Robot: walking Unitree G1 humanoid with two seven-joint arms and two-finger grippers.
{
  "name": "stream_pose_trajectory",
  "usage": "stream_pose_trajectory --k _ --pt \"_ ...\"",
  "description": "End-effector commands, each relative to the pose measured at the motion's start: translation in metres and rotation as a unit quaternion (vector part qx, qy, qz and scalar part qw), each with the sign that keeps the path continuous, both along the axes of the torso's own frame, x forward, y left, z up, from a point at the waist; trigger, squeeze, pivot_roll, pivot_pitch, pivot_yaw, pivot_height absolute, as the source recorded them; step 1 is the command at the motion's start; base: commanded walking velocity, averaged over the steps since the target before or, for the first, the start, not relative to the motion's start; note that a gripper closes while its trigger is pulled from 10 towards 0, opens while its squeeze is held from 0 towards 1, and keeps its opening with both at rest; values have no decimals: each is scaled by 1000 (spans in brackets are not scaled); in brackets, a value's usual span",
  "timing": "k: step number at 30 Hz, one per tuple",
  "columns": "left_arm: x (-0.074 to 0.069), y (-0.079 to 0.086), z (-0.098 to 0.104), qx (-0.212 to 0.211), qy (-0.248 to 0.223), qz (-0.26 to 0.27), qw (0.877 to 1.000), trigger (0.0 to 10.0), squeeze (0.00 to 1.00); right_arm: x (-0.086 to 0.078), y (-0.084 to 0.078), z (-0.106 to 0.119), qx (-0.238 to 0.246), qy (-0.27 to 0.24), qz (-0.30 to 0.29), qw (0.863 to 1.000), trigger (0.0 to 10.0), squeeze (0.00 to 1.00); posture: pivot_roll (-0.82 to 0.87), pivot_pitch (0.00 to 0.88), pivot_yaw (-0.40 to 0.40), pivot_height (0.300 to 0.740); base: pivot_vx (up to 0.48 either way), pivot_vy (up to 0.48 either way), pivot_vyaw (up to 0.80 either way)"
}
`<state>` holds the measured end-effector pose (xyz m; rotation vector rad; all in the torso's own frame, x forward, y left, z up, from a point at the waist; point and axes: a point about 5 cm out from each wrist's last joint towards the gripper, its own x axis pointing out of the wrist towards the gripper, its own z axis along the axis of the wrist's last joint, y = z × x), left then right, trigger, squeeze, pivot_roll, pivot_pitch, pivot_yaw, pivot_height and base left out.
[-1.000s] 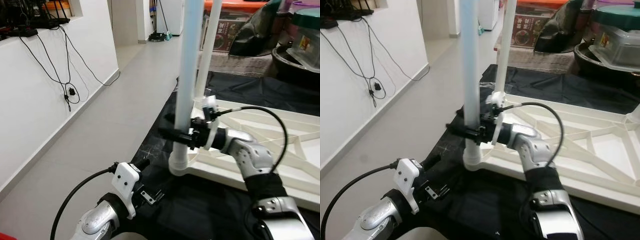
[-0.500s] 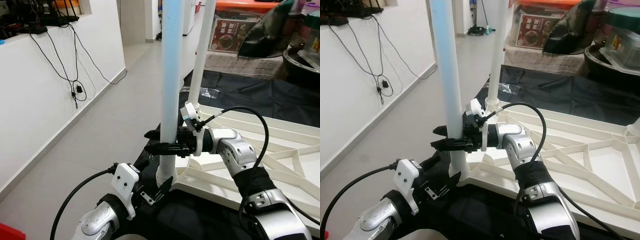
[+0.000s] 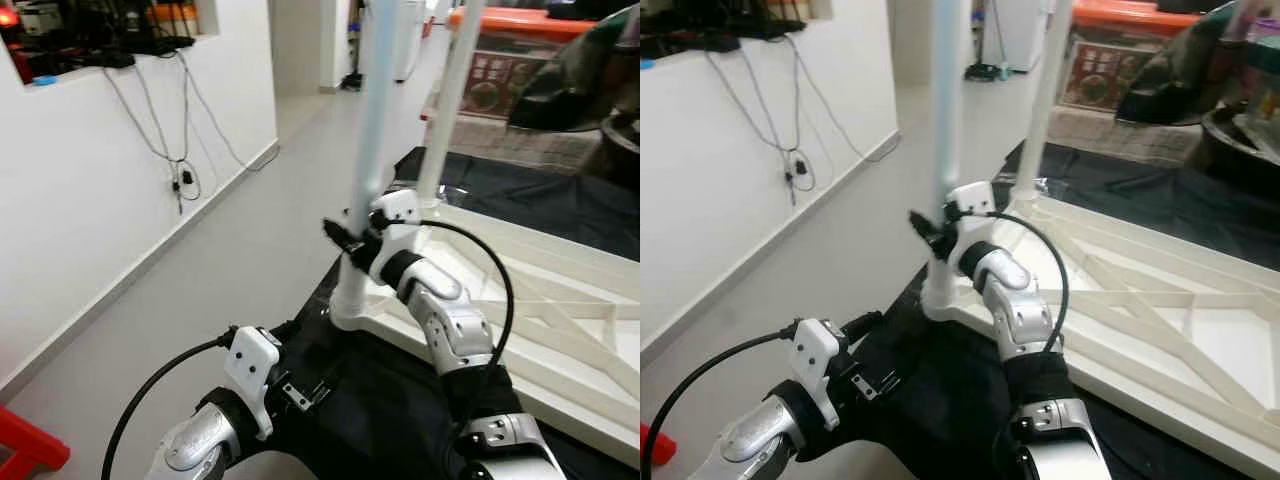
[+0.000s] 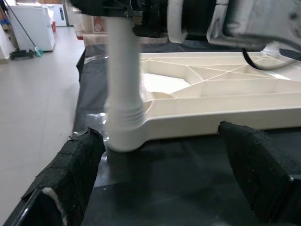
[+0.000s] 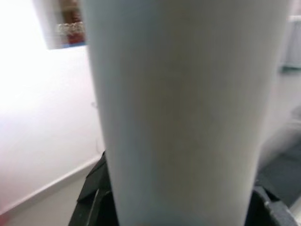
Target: Building children table
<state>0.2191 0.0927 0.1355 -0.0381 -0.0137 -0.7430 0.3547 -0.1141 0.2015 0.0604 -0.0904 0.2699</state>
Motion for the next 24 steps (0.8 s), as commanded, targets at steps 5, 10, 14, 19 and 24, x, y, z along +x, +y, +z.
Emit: stream_pose_trajectory --k 5,10,14,19,24 --pt "-1 1 -4 11 2 0 1000 10000 0 -32 -30 -31 64 96 -288 951 0 0 138 29 -13 740 0 0 0" --pt "-2 1 -4 11 3 0 1000 10000 0 -31 -9 -31 96 85 -275 953 3137 0 137 24 -15 740 0 0 0" --pt "-2 1 -4 11 3 0 1000 10000 0 -27 -1 -28 114 70 -247 960 10000 0 137 23 -14 740 0 0 0" --pt "-1 1 -4 11 2 -1 1000 10000 0 -22 2 -18 106 21 -172 979 10000 1000 132 25 -11 740 0 0 0" --pt "-1 1 -4 11 2 -1 1000 10000 0 -13 1 -14 127 18 -51 990 10000 0 131 30 -9 740 0 0 0"
